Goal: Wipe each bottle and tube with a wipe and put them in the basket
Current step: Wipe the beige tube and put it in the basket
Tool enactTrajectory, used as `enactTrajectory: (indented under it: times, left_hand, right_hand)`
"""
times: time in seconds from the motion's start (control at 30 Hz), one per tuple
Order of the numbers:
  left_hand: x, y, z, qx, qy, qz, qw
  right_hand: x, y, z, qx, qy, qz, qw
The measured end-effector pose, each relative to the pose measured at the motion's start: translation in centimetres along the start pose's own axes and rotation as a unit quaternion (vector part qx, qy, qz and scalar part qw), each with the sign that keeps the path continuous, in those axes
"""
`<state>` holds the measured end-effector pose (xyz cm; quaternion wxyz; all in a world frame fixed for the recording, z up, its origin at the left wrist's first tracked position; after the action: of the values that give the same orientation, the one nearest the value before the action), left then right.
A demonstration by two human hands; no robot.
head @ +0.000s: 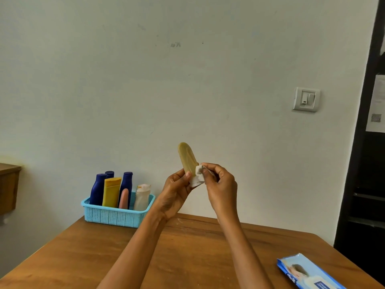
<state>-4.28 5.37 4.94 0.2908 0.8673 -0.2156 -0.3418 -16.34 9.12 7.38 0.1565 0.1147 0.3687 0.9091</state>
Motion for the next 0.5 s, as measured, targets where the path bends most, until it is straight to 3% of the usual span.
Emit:
enactTrajectory:
  times: [0.27, 0.5]
  left_hand:
    - [-0.2, -0.2, 0.3, 0.015, -0.018, -0.005, 1.0]
    - [0.3, -0.3, 0.4, 0.013, -0.011, 0.003, 1.0]
  right_hand:
    - [0.6, 0.5, -1.3, 0.001, -0.051, -0.03, 0.998]
    - [0.3, 0.4, -1.6, -0.021, -0.011, -0.029, 0.999]
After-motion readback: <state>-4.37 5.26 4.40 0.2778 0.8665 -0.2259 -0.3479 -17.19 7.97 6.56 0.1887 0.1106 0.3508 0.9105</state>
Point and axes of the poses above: each hand's wrist, its own y-axis towards the middle knuckle, its own x-axis out of the back of the hand, z = x × y, the point moved 1 cm from there along y, towards the middle knuckle, and after that the axes turned 5 degrees about -x, right-handed, at the moved point
